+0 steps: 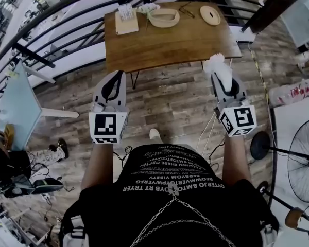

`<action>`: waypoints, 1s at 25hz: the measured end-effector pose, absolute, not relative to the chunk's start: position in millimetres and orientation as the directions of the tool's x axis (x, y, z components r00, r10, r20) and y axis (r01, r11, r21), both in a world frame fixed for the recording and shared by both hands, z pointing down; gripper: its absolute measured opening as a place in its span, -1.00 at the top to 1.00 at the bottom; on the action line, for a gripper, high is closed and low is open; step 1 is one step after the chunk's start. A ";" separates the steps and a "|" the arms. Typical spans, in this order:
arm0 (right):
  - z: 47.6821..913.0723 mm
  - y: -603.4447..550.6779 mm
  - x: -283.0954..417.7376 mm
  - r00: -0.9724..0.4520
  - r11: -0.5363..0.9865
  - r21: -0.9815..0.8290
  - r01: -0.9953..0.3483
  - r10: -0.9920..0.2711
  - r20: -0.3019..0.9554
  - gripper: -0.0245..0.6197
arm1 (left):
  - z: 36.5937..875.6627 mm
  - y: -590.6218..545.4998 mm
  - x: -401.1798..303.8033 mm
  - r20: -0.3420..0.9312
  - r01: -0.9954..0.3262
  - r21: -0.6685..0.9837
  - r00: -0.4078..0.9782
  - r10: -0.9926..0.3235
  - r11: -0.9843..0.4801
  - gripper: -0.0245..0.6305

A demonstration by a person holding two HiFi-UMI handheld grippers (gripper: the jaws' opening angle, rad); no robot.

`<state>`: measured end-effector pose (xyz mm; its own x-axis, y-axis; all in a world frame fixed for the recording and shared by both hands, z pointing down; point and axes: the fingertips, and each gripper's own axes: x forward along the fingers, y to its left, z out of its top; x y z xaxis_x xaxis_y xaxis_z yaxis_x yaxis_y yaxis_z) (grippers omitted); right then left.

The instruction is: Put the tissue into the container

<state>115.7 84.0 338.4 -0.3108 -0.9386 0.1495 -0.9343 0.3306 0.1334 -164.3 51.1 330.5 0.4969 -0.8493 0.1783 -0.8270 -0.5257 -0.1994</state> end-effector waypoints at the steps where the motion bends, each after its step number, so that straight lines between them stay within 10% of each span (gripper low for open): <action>1: 336.3 80.9 112.5 -0.310 0.330 0.137 -0.934 -0.939 0.148 0.57 | 329.9 47.0 -167.2 0.175 -0.826 -0.198 0.500 -0.848 -0.528 0.85; 25: 332.0 55.6 87.2 -0.306 0.323 0.120 -0.939 -0.942 0.137 0.57 | 337.2 15.6 -187.2 0.179 -0.810 -0.197 0.524 -0.833 -0.552 0.85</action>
<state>87.2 55.6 332.0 -0.3065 -0.9419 0.1374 -0.9387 0.3230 0.1203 -187.2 15.6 337.2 0.5236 -0.8329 0.1791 -0.8103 -0.5518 -0.1972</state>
